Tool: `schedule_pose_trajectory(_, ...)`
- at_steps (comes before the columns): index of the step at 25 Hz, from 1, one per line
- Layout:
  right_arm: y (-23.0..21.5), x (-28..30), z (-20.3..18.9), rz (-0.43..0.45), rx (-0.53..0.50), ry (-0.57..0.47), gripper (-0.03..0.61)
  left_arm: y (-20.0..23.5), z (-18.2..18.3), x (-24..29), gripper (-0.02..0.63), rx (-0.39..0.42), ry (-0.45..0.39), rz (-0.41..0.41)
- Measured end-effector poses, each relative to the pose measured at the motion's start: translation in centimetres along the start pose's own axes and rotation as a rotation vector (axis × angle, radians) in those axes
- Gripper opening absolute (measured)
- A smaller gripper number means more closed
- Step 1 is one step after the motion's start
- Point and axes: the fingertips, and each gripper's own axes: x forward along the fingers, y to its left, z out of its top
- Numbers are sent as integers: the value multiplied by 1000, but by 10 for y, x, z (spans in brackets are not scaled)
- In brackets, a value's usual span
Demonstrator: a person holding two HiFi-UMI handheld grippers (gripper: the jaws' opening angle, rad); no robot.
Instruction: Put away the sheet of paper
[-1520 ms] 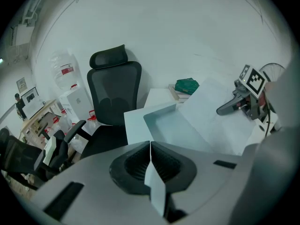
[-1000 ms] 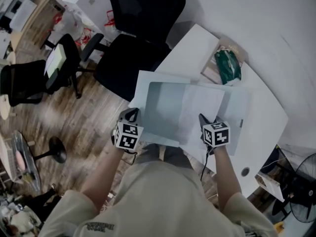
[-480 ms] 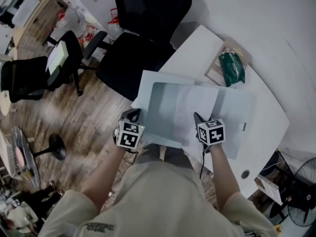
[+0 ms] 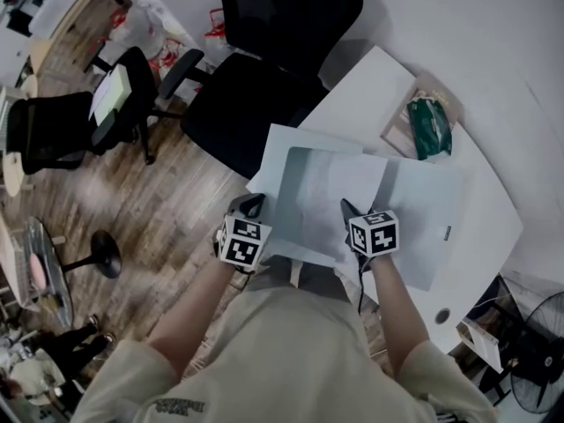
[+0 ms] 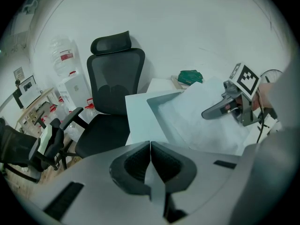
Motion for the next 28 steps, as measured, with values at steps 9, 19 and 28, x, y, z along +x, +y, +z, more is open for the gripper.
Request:
schedule_pose_trajectory(9, 39, 33, 14, 83, 56, -23, 25, 1, -1, 0, 23, -22, -14, -27)
schedule_pose_trajectory(19, 71, 66, 24, 147, 96, -18, 25, 3, -2, -2, 23, -67, -25, -43)
schedule_pose_trajectory(28, 88, 87, 31, 187, 107, 5, 25, 3, -3, 1, 23, -59, -33, -59)
